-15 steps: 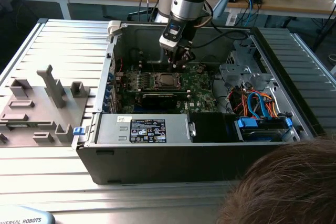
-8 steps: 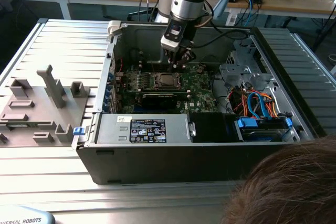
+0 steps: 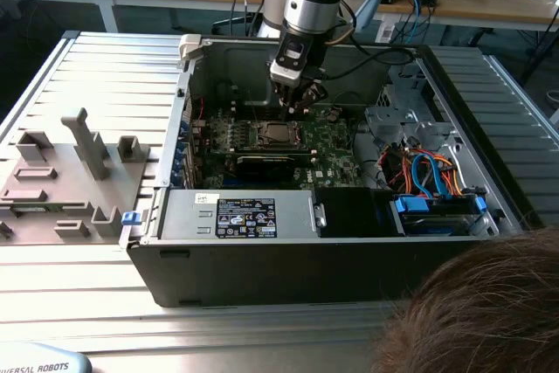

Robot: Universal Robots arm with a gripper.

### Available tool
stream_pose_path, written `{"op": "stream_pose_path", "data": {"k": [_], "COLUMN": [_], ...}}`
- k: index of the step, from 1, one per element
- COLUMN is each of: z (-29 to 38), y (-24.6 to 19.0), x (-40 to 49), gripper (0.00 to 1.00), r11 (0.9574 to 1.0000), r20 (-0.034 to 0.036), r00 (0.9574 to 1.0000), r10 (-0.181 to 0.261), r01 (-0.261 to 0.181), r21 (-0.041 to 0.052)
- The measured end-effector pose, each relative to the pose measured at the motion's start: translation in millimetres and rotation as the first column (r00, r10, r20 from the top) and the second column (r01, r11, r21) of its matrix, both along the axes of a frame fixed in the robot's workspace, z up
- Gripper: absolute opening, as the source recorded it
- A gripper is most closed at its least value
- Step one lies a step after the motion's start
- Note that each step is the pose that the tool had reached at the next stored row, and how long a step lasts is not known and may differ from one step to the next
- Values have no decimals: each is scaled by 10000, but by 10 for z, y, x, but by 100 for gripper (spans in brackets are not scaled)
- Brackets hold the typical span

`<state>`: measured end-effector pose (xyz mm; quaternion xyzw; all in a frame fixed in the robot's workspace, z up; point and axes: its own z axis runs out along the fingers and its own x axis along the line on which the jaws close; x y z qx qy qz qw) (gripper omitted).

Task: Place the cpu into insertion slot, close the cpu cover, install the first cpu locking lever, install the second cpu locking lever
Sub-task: 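Install the first cpu locking lever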

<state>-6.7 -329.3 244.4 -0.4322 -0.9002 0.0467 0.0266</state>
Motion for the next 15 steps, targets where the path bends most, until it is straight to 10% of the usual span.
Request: {"op": "stream_pose_path", "data": {"k": [15], "z": [0], "y": [0], "x": [0], "gripper": [11], "r11": [9956], "r20": [0], "r00": [9956], "r10": [936], "r01": [-936], "r21": [0]}}
